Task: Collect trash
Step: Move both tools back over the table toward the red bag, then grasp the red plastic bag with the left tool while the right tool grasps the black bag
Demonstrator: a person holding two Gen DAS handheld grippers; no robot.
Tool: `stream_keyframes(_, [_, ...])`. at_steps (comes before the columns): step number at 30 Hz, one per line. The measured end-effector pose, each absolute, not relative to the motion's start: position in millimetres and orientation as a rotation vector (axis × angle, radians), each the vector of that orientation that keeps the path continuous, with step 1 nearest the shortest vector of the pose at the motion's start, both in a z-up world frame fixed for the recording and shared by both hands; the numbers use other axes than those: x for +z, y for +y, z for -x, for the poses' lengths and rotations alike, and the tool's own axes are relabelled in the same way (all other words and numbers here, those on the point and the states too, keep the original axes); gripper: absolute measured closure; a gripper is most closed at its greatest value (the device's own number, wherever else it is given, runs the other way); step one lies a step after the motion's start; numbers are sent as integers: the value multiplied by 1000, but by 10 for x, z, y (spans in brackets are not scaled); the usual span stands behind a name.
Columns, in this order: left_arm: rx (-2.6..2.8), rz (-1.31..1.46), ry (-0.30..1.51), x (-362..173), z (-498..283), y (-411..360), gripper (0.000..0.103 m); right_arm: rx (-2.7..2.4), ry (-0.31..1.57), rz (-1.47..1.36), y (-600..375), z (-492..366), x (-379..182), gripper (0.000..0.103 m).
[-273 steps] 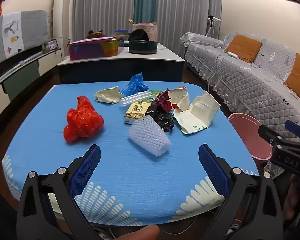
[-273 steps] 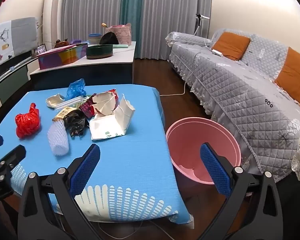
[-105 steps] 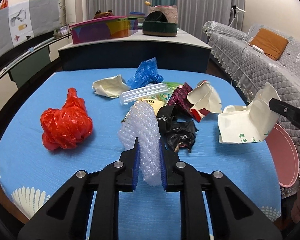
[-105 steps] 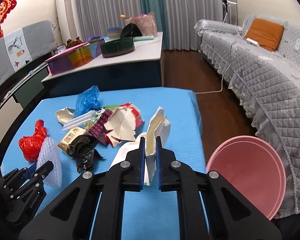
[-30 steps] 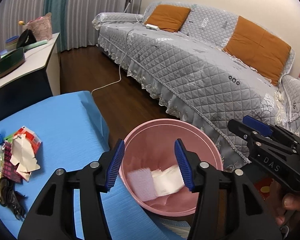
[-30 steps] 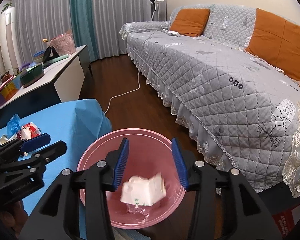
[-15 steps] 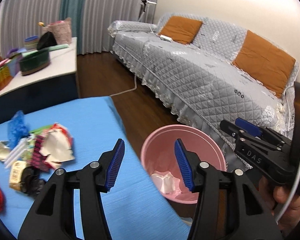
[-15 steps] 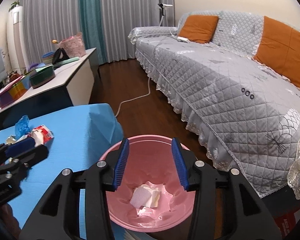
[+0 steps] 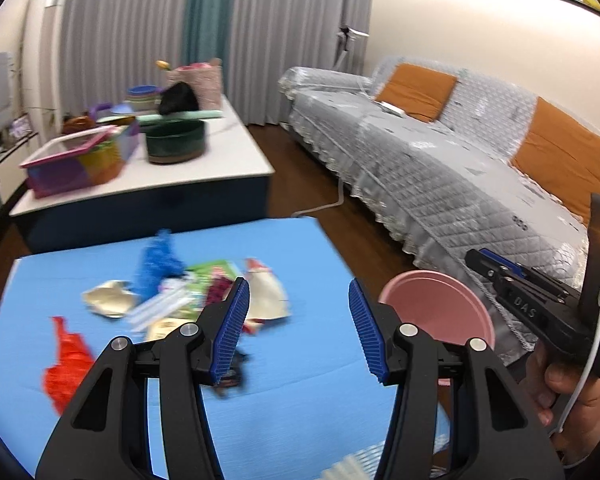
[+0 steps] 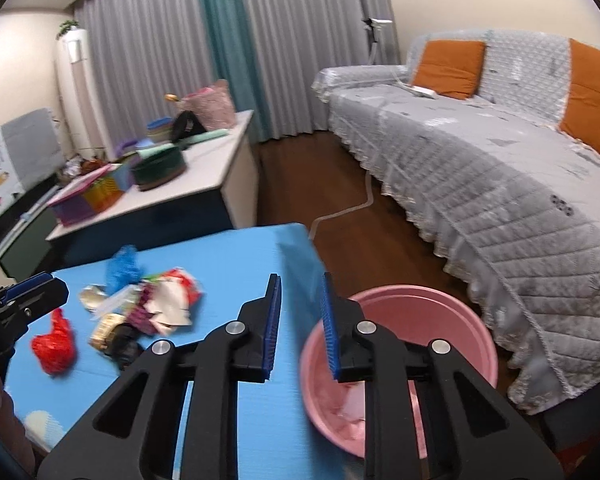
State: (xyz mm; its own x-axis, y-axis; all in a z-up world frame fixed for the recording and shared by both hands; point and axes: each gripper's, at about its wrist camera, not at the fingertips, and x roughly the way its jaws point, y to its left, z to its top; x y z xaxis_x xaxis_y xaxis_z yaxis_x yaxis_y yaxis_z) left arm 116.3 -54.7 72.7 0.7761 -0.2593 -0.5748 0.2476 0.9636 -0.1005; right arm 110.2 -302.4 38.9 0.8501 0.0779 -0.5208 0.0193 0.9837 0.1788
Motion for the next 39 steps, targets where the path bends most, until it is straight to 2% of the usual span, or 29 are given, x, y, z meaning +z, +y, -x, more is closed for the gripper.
stream_keyframes(7, [-137,24,584,787,-1072,192,52,159,546,-165,-2453,-1203,402,82])
stream_keyframes(22, [179,169,687,-8,-1062,1341,51,349,724,-50,-1324,-1507,-213,81])
stream_keyframes(25, [201,188,701,-79,-1116,1429,47,362,761,-32,-1209,-1575,-348,81])
stream_keyframes(26, [206,197,705,-100,-1146,1444,41,365,772,-26,-1175,-1600,-386,80])
stream_keyframes(29, [224,216,725,-161,-1186,1501,34,374,812,-2,-1068,-1668,-524,73])
stream_keyframes(35, [247,227,797,-342,-1326,1546,32,387,897,2,-1027,-1766,-772,65])
stream_keyframes(36, [246,229,805,-363,-1341,1546,32,395,902,-5,-1030,-1770,-786,60])
stream_keyframes(39, [238,234,825,-408,-1379,1527,32,406,902,4,-1009,-1774,-789,60])
